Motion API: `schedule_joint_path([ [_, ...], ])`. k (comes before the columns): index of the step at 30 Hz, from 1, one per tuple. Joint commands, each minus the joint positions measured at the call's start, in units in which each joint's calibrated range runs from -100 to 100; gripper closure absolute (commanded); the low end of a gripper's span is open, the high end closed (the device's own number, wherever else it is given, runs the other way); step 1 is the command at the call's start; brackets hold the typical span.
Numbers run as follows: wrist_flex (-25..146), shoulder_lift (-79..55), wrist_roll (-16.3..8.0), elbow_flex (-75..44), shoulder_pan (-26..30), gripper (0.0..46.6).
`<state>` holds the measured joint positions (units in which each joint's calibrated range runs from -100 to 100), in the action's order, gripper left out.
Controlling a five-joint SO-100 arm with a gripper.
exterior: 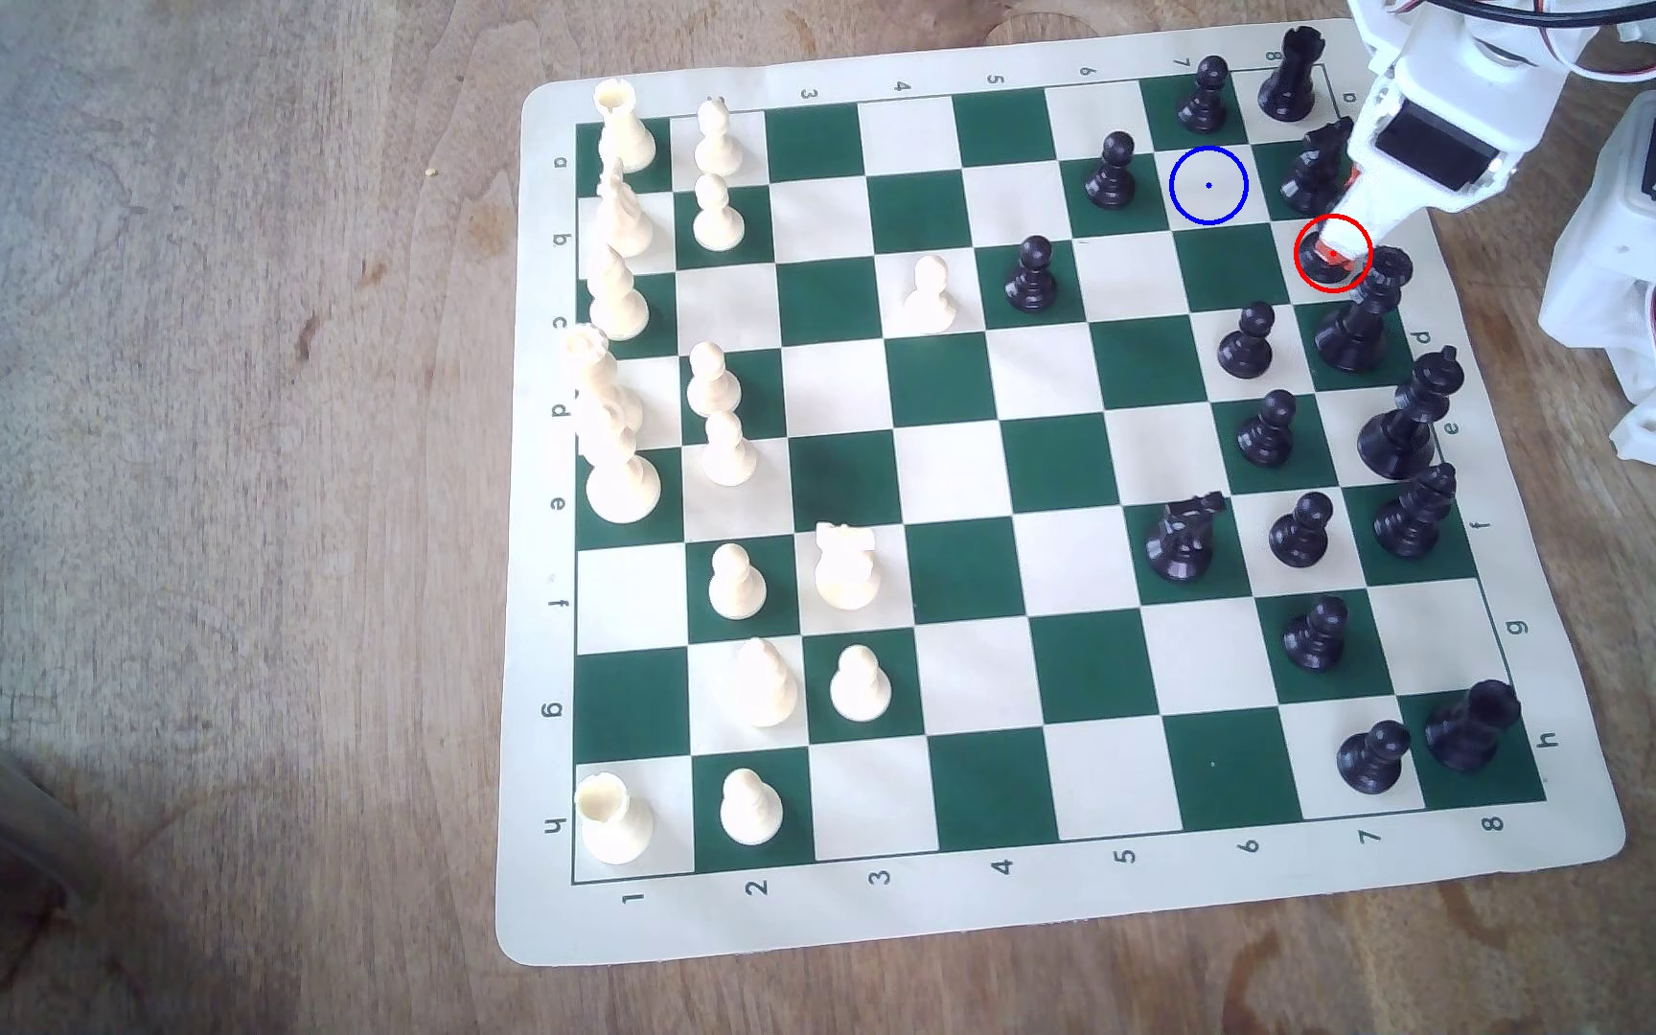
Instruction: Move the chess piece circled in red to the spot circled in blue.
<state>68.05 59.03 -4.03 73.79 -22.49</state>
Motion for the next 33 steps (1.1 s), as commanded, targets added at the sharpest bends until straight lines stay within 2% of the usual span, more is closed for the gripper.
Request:
schedule_joint_path([
  [1, -0.56, 0.82, 0.39, -0.54, -0.23, 34.6],
  [20, -4.17, 0.31, 0.68, 1.64, -0.78, 36.2],
  [24, -3.84, -0.03, 1.22, 1.64, -0.78, 38.9],
  [29, -2.77, -0.2, 2.1, 1.64, -0.7, 46.0],
  [33, -2.69, -0.2, 2.25, 1.46, -0.62, 46.4],
])
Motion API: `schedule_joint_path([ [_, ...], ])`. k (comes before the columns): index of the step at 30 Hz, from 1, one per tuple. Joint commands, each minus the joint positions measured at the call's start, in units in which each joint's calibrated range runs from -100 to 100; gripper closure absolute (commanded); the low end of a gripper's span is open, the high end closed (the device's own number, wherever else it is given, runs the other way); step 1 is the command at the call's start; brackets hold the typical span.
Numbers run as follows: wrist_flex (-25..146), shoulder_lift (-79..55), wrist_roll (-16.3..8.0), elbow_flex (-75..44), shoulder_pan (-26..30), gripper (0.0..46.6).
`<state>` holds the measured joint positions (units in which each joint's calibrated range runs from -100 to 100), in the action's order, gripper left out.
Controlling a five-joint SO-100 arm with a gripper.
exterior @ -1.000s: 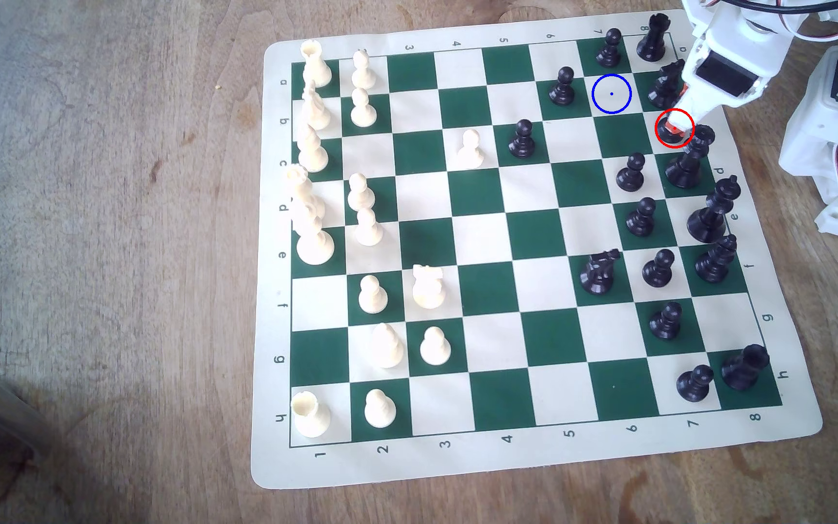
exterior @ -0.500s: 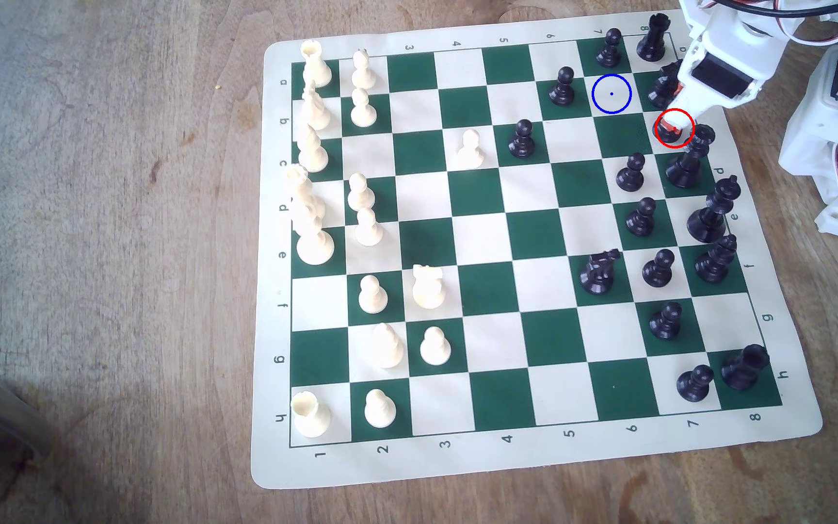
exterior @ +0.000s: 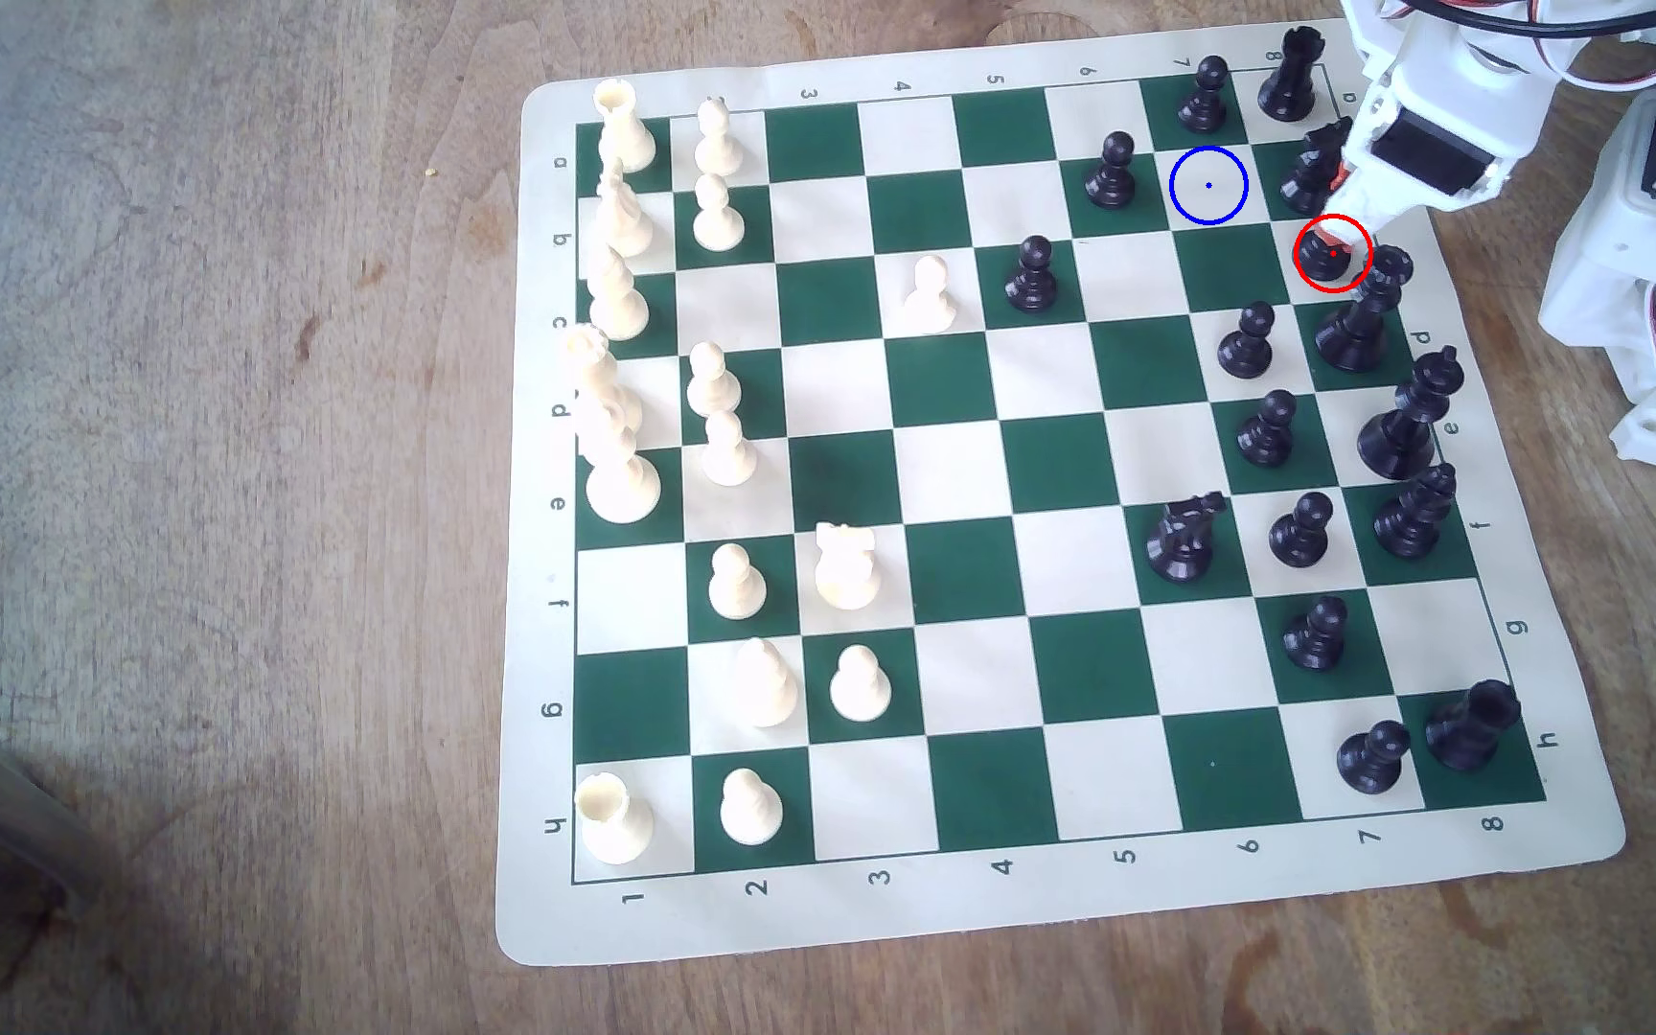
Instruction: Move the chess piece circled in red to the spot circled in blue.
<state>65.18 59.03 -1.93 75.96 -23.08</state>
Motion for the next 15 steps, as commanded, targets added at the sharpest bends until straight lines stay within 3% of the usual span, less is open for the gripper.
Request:
schedule_joint_path([
  [1, 0.18, -0.2, 0.15, -1.25, -0.03, 46.4],
  [15, 11.97, -0.54, 0.63, -20.38, -2.53, 46.4],
])
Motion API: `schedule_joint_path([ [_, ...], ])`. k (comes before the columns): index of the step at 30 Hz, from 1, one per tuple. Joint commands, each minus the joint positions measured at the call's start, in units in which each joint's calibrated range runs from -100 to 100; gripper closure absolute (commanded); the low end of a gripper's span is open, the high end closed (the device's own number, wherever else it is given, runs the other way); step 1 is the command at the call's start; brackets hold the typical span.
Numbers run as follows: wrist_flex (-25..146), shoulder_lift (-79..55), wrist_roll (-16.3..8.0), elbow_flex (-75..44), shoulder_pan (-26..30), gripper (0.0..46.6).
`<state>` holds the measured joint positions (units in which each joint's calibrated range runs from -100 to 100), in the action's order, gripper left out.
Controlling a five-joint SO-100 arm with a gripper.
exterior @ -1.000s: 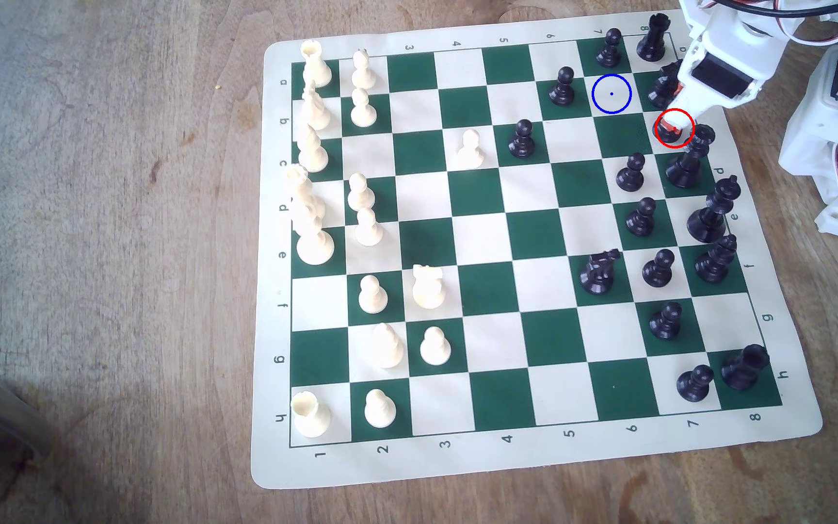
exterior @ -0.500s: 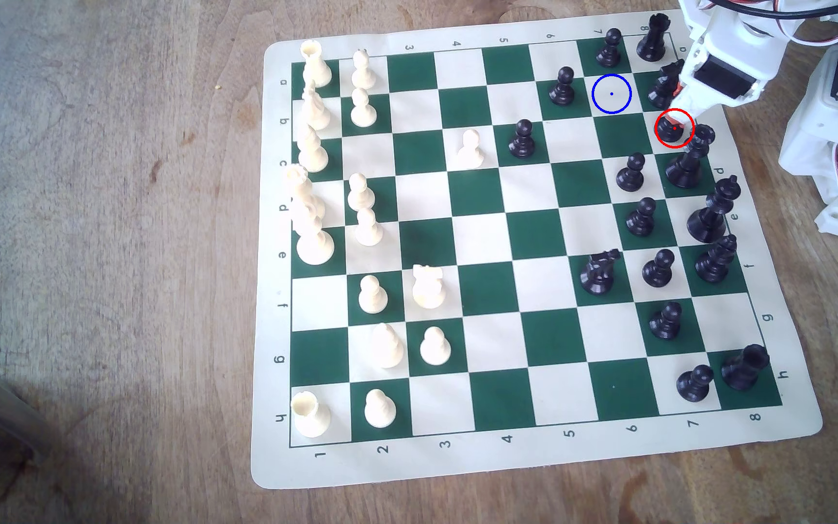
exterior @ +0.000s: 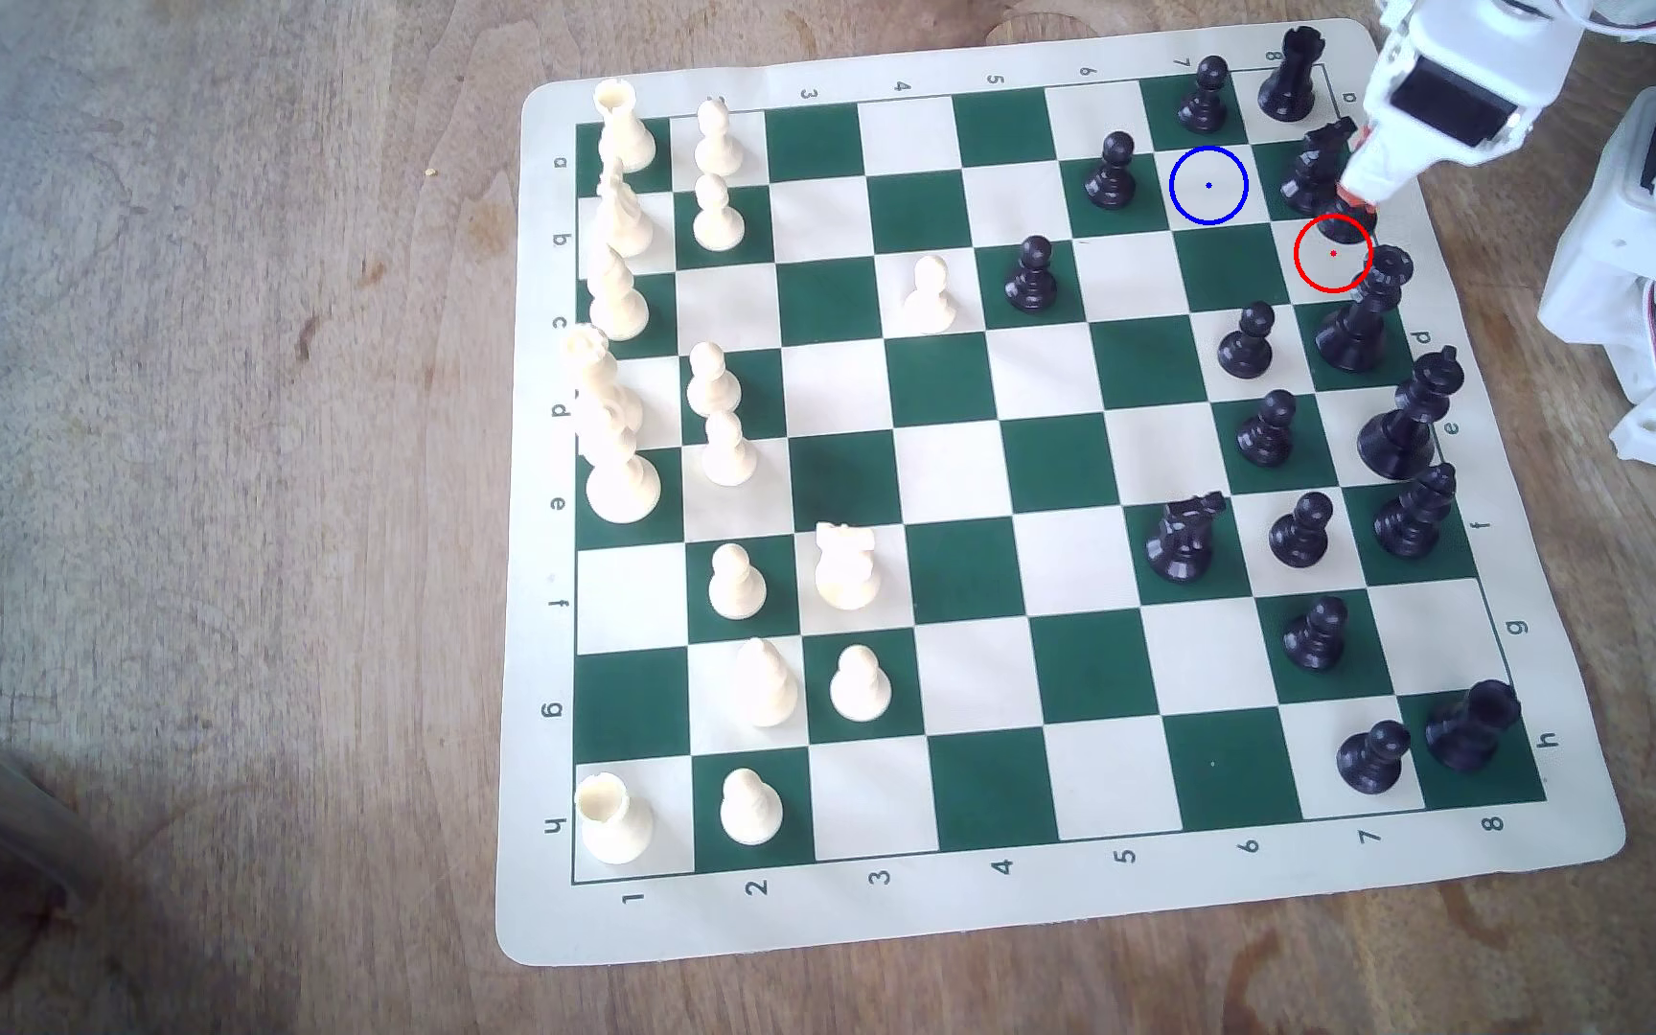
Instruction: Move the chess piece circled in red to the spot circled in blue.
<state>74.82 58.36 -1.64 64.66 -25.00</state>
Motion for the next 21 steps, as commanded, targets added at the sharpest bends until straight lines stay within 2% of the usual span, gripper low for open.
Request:
schedule_joint_path([
  [1, 2.74, -0.21, 0.39, -10.63, -0.69, 46.4],
  [8, 2.82, -7.68, -0.15, -24.77, -0.62, 46.1],
  [15, -5.45, -19.73, -0.15, -24.14, 0.01, 46.0],
  [21, -11.27, -24.66, 1.95, -19.06, -1.32, 46.0],
])
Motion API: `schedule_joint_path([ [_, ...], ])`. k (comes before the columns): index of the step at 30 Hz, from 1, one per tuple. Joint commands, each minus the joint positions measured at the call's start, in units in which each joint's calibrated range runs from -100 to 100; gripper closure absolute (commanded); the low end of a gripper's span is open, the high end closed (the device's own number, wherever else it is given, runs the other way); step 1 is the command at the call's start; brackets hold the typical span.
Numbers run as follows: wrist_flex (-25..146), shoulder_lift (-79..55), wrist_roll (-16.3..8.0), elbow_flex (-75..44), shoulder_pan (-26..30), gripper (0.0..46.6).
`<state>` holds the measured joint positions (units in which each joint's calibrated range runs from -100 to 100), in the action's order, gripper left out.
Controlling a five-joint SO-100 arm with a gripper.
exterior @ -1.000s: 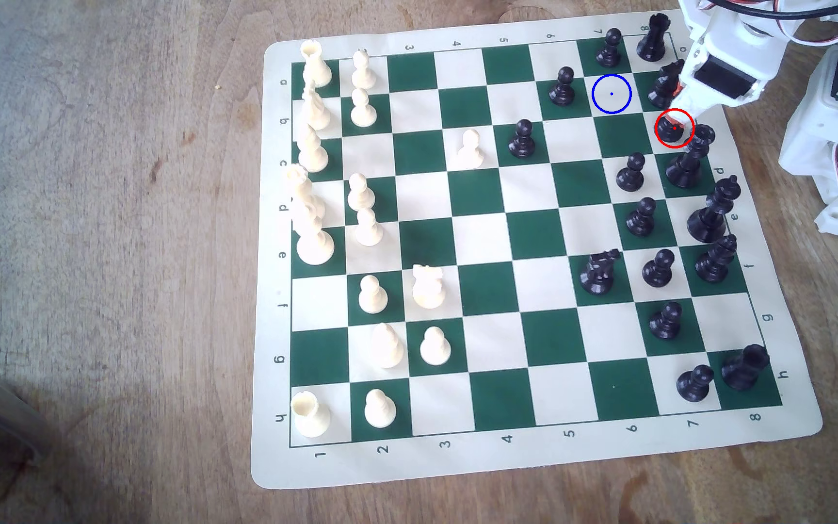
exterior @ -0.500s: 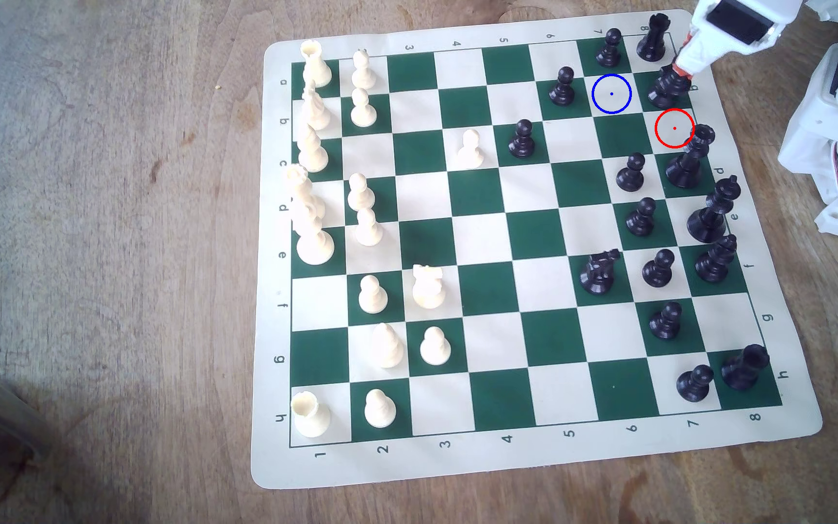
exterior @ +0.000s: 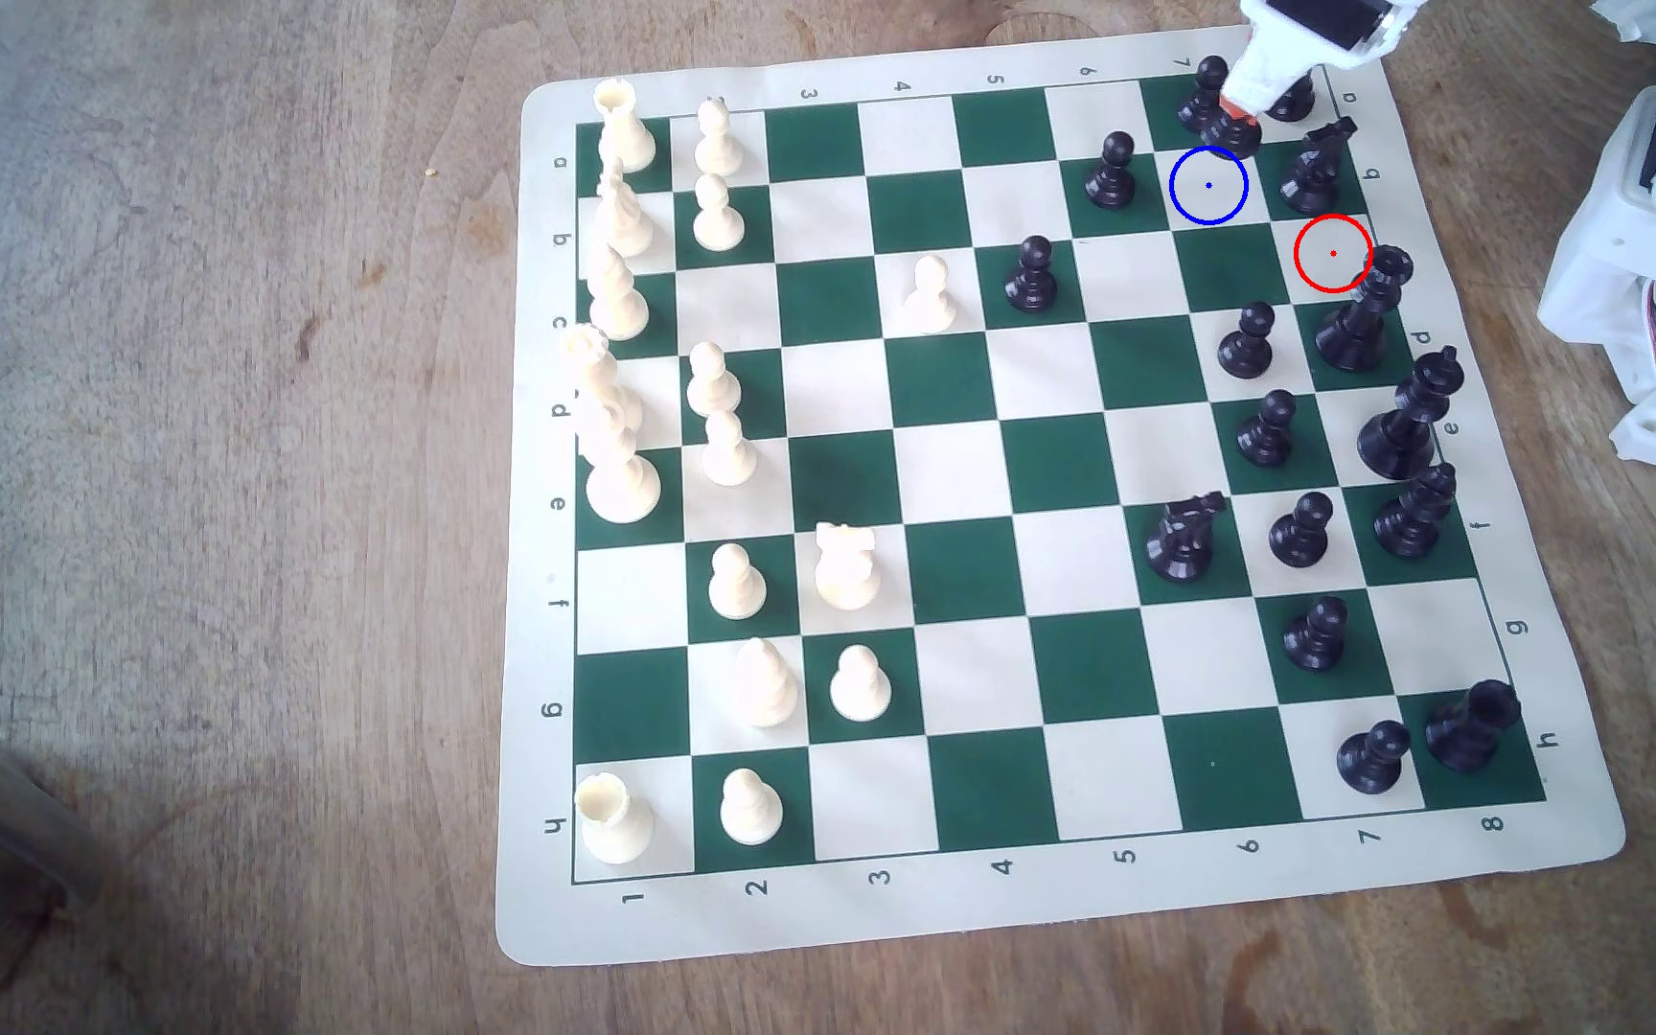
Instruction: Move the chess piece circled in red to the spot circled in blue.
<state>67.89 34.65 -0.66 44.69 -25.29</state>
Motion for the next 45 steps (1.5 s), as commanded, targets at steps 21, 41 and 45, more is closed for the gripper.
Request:
schedule_joint_path([
  [21, -15.06, -5.44, 2.64, 10.43, -3.61, 46.1],
  [41, -17.68, -5.27, 1.27, 12.88, -2.75, 36.0],
  [45, -18.26, -4.76, 1.27, 12.97, -3.61, 27.9],
])
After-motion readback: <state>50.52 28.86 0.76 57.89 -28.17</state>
